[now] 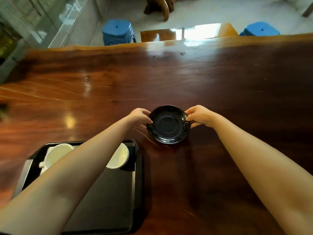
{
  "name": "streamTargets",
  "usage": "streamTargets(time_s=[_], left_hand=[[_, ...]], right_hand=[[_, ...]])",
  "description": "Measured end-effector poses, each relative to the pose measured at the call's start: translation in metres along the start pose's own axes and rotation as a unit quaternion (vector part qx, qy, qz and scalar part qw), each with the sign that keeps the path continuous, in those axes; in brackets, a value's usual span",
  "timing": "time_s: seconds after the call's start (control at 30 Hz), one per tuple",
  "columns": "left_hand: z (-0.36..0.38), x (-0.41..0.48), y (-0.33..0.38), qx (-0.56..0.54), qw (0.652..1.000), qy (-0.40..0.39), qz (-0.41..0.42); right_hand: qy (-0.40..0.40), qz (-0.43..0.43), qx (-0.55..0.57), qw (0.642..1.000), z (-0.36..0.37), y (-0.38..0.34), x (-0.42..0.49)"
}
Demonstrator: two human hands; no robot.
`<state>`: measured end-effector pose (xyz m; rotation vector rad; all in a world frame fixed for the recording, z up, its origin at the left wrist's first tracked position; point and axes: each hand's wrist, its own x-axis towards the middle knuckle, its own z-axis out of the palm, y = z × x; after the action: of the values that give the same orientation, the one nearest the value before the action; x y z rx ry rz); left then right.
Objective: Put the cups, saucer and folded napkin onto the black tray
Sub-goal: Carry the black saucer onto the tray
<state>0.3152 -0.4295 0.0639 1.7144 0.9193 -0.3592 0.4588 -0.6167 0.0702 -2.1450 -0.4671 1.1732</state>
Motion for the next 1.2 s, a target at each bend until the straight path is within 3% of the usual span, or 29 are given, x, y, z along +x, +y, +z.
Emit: streamTargets(time_s=[0.27, 0.57, 0.9, 1.2], left_hand=[[-0.059, -0.067, -0.025, -0.099, 0.993, 0.044, 0.043], [-0.144, -0.133, -0.104, -0.149, 0.985, 0.075, 0.052], [-0.211, -0.176, -0.249, -0.126, 0.986, 0.097, 0.039], [-0.201, -0.179, -0.353, -0.091, 0.992, 0.075, -0.047]], right_hand=[[0.016, -0.058, -0.015, 0.998, 0.036, -0.063, -0.031], [0.012, -0.083, 0.013, 0.996, 0.14, -0.117, -0.062], [-0.051, -0.03, 0.094, 0.994, 0.299, -0.123, -0.084], [-0.123, 0.046, 0.096, 0.987, 0.388, -0.082, -0.081]])
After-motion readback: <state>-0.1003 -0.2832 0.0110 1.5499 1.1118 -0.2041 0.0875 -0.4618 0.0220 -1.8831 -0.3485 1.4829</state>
